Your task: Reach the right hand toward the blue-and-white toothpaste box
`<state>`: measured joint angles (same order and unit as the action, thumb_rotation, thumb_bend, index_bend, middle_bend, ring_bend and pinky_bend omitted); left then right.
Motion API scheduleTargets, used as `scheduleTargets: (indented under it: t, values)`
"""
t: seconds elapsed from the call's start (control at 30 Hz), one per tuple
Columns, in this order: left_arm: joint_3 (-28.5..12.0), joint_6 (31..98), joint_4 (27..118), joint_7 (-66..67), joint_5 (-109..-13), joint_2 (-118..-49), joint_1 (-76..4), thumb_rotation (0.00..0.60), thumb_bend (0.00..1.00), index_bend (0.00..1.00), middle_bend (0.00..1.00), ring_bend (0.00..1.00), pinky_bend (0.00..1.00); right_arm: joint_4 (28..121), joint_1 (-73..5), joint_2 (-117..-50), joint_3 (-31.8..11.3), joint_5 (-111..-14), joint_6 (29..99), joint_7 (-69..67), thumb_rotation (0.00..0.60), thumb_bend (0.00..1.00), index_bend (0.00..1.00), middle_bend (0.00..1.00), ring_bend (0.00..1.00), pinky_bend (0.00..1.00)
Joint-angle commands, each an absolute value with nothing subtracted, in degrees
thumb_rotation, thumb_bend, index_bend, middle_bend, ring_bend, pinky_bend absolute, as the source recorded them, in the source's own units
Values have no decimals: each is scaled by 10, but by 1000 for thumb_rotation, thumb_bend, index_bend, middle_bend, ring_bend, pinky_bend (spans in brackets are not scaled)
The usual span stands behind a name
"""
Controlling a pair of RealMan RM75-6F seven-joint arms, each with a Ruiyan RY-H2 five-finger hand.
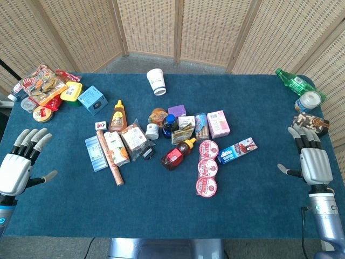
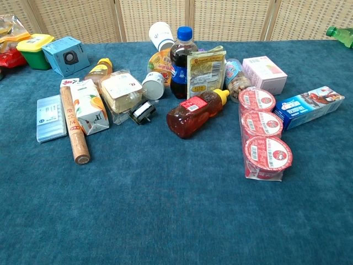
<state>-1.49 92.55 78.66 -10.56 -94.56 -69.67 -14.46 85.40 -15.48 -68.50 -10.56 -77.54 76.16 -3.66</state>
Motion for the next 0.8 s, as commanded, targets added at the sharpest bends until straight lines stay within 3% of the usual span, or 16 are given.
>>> scheduleTargets:
  t: [0.03,0.33,0.8]
  values:
    - [-15,926,788,-105,-947,-696,-144,600,79,100,0,0,0,855,-155,-685,-104,-778,761,-34,600,54,91,0,0,0]
    - [-21,925,793,-107,-949,-697,-143,600,78,102,0,0,0,854,-176,-679,-90,-806,739,14,600,54,93,0,0,0]
    - [-27,921,788,-125,-944,-699,-140,600,77,103,0,0,0,808,-274,-676,-83,-833,604,36,600,60,107,0,0,0]
